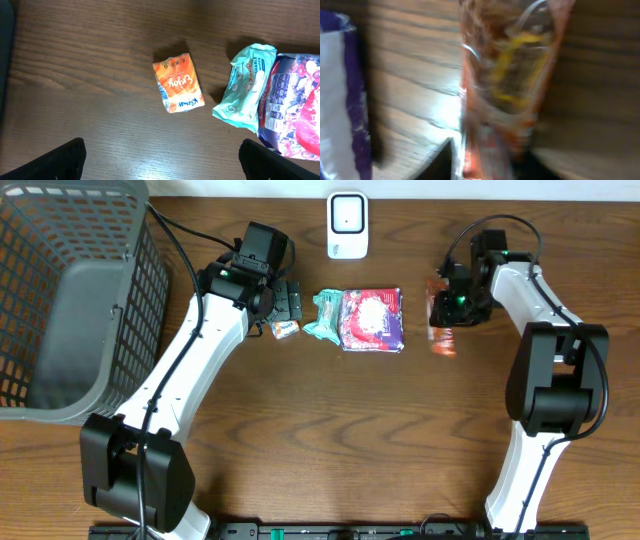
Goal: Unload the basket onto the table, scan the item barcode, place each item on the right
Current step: 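Lift the chocolate bar with the right gripper and pull it right, then hold the chocolate bar up in front of the scanner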
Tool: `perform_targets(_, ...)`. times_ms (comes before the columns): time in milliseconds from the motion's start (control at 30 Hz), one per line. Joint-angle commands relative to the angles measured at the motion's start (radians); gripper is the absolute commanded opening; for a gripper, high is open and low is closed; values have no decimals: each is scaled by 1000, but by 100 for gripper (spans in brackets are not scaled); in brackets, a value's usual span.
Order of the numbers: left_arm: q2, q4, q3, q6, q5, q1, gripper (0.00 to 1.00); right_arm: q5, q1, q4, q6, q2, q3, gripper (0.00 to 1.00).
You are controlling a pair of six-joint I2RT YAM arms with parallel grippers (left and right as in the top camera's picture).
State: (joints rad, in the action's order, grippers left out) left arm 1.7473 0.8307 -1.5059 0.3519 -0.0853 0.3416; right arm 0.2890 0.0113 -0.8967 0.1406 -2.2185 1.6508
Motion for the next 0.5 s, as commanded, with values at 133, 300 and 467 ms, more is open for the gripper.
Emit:
perform_targets(133, 7, 2, -16, 5, -13, -3, 98, 31, -27, 21, -97, 1, 55, 1)
perform_targets(300, 7, 2, -16, 5, -13, -3, 98, 89, -46, 27, -217, 2, 232, 1)
perform_targets(467, 7, 3, -16, 5, -13, -3, 98, 96, -111, 148, -291, 2, 375, 1)
